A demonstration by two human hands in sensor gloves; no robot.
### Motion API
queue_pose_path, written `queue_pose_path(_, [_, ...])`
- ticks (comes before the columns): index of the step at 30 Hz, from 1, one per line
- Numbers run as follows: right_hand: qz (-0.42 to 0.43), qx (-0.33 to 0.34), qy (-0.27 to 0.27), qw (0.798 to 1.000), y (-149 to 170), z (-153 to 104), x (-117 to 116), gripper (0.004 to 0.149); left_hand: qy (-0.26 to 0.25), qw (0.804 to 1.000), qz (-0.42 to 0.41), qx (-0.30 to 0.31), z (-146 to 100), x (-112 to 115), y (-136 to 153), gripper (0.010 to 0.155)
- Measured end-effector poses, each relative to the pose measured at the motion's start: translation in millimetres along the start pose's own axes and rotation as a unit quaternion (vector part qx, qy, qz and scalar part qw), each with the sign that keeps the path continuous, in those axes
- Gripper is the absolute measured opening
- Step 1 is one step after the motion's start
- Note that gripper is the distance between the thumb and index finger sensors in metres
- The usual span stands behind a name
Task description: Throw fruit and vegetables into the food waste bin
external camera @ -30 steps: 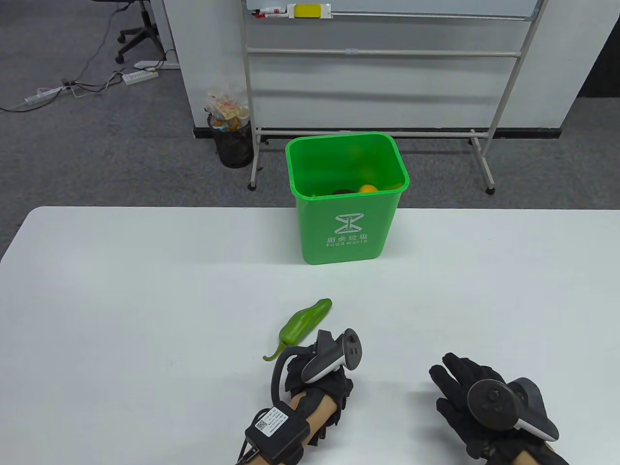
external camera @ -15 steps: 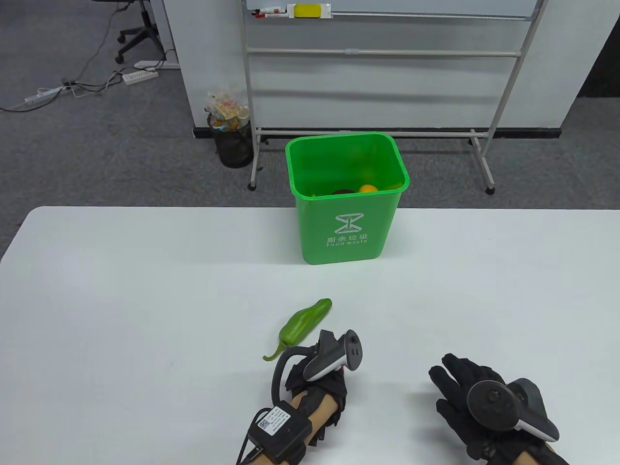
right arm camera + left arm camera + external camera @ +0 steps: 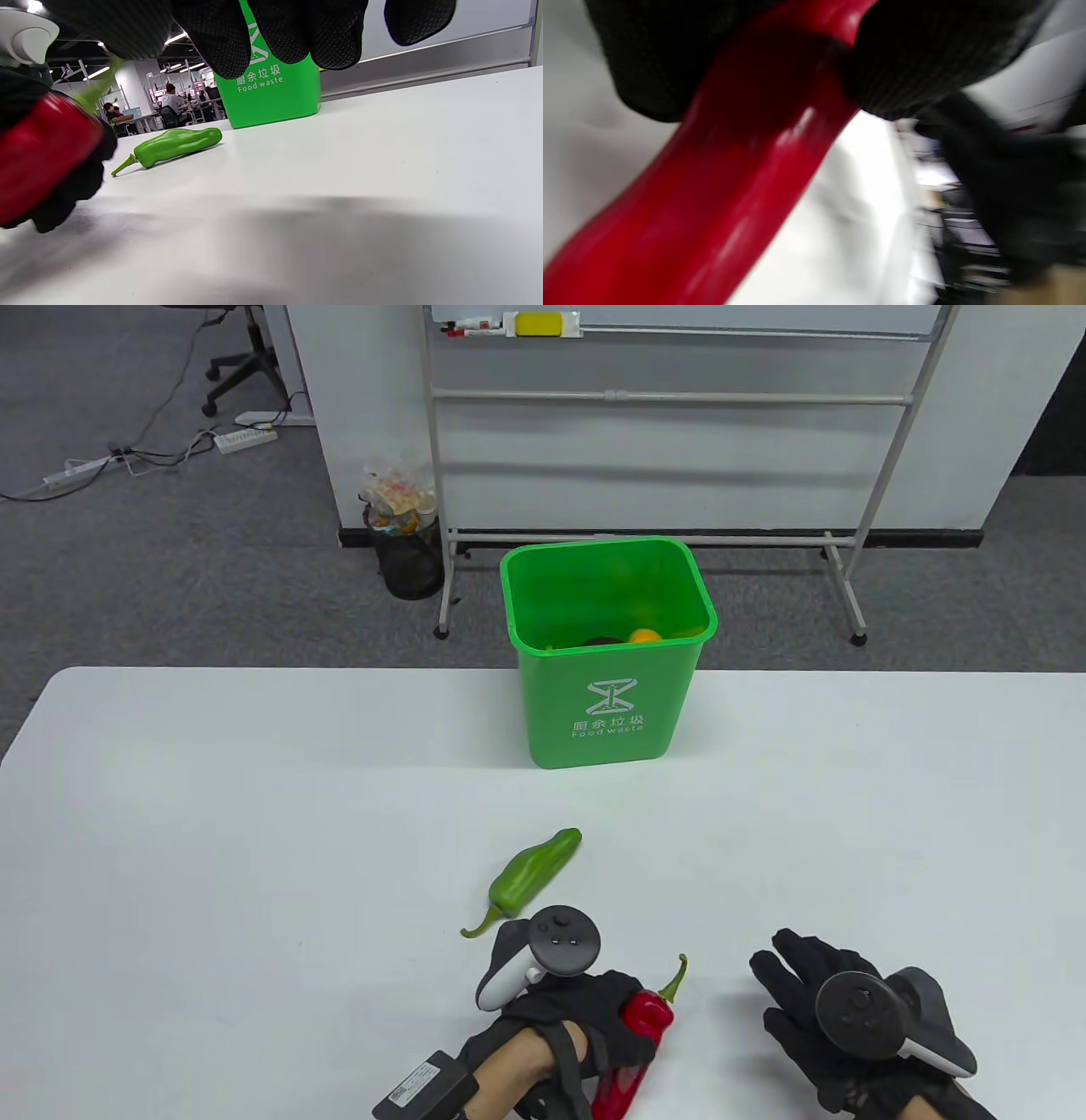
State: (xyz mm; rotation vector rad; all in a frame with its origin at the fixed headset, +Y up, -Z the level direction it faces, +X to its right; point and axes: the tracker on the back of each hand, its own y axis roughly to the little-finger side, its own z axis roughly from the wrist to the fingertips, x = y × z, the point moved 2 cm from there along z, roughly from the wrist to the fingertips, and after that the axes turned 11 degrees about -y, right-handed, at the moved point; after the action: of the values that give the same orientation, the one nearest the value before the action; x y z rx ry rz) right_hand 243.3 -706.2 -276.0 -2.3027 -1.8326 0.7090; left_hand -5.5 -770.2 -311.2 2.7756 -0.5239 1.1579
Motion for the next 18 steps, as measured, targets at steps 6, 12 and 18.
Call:
queue_pose_path(6, [-0.005,0.007,-0.003,1.000,-4,0,0,0.069,-0.024,0.967,-0.172,0.184,9,-30,-78,0.080])
queue_pose_path(12, [0.000,0.002,-0.019,1.000,-1,4,-5,0.068,-0.328,0.886,-0.177,0.274,33,-177,-241,0.086])
queue_pose_path(18, [0.005,0.004,-0.025,1.000,-2,5,-6,0.069,-0.458,0.877,-0.123,0.073,35,-203,-179,0.099])
